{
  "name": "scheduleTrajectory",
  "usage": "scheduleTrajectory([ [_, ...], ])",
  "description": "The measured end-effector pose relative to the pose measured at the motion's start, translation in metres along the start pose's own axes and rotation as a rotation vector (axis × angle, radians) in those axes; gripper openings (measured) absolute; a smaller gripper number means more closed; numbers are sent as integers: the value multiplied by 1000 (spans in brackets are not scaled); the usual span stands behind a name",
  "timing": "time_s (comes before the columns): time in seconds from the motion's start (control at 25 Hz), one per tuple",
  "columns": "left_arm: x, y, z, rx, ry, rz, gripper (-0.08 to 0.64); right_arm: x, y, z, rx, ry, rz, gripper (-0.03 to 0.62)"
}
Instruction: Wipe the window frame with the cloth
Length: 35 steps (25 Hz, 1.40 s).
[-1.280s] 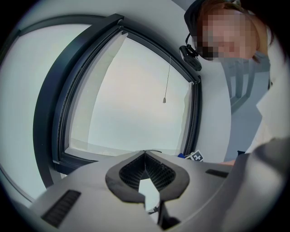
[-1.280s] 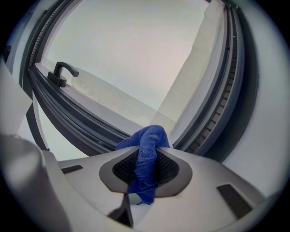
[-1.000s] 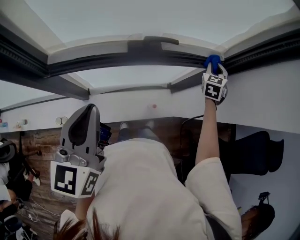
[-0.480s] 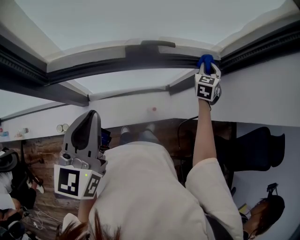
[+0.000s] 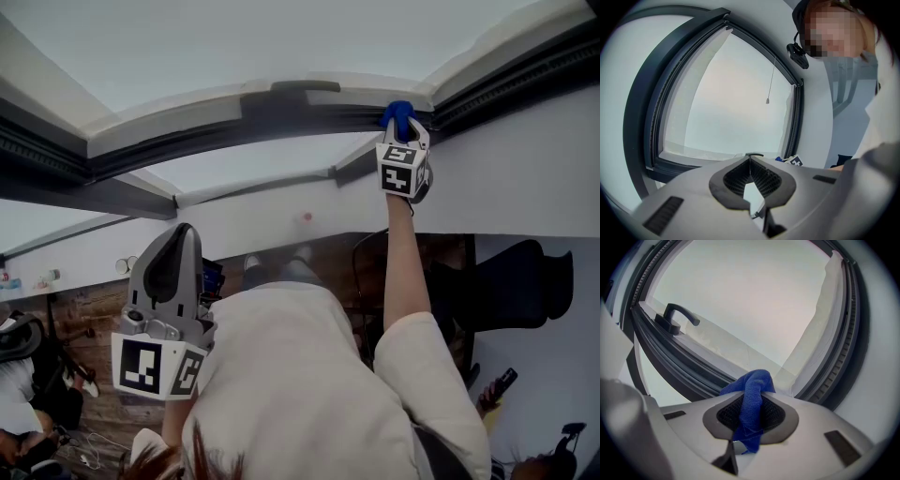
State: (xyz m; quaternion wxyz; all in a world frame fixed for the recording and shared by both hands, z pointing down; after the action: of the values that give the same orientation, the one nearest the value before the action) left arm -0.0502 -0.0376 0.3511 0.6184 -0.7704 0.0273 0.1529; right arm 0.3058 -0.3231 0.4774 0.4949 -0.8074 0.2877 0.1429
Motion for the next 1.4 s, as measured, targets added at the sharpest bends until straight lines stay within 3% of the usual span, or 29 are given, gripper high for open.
scheduleTrajectory([
  [1.4,-10,-1,3,6,-14,16,9,-50,27,13,7,14,73,67],
])
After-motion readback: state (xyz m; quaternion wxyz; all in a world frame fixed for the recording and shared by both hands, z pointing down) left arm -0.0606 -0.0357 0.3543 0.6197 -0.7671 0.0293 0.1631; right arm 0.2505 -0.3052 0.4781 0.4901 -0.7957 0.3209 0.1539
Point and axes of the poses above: the fingertips, and each gripper's own axes: z backward along the fingers, x to its right, y out of its top, the point moved 3 cm from there along z, backward along the fingers, and after that the axes turned 5 degrees about y, right-handed, at the moved point
